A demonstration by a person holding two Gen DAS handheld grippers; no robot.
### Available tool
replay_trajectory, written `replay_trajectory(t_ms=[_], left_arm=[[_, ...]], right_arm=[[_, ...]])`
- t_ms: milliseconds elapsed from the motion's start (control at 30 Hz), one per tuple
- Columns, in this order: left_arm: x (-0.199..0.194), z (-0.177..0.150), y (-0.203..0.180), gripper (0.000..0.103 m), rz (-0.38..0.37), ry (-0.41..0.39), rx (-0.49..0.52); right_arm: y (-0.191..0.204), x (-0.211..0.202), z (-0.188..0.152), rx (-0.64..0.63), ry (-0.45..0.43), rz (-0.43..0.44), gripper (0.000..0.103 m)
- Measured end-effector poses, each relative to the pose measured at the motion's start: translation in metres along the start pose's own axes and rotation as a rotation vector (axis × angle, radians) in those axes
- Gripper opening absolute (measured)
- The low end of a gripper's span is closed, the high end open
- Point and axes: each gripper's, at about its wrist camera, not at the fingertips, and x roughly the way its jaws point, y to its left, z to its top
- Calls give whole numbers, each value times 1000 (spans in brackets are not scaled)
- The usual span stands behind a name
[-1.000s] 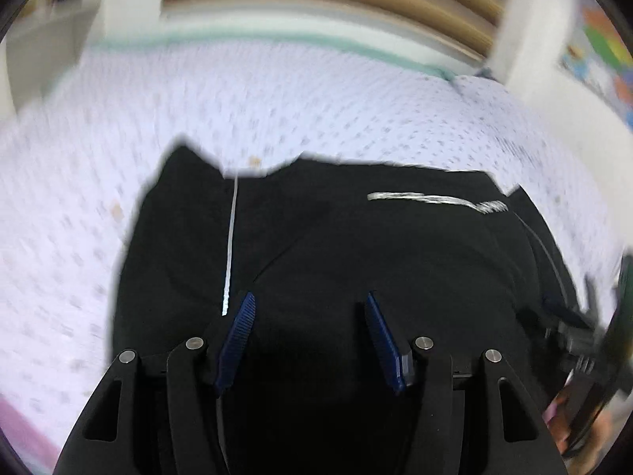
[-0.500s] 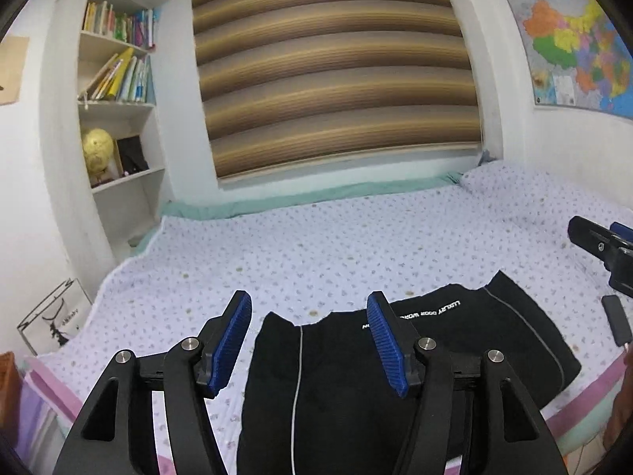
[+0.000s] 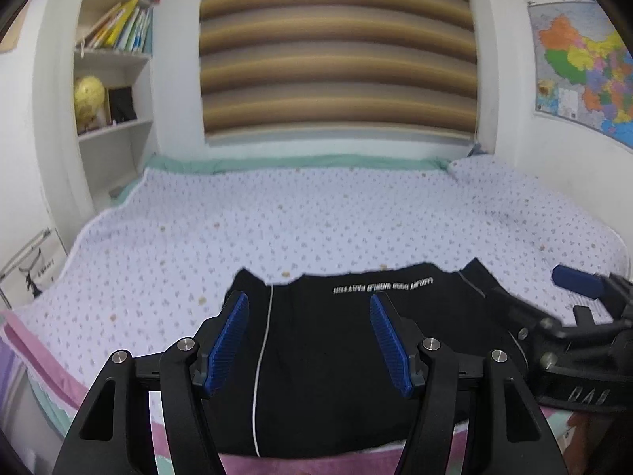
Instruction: Fold large clothes
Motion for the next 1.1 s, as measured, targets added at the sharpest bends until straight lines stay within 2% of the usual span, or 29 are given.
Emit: replay_trajectory(t_ms=[267, 367, 467, 600, 1100], left_arm=[[22, -18, 17, 65, 5, 86, -68], [32, -24, 28, 65, 6, 122, -97], [37, -27, 38, 65, 38, 133, -112], [42, -30, 52, 65, 72, 146, -132], [62, -37, 42, 65, 54, 214, -103]], right_arm=[[19, 32, -22, -51, 105, 29, 103], [24, 44, -30, -81, 140, 1, 103], [23, 54, -36, -97, 165, -42, 103], [13, 64, -39, -61, 194, -41, 103], [-10, 67, -43, -15, 203, -66, 103]])
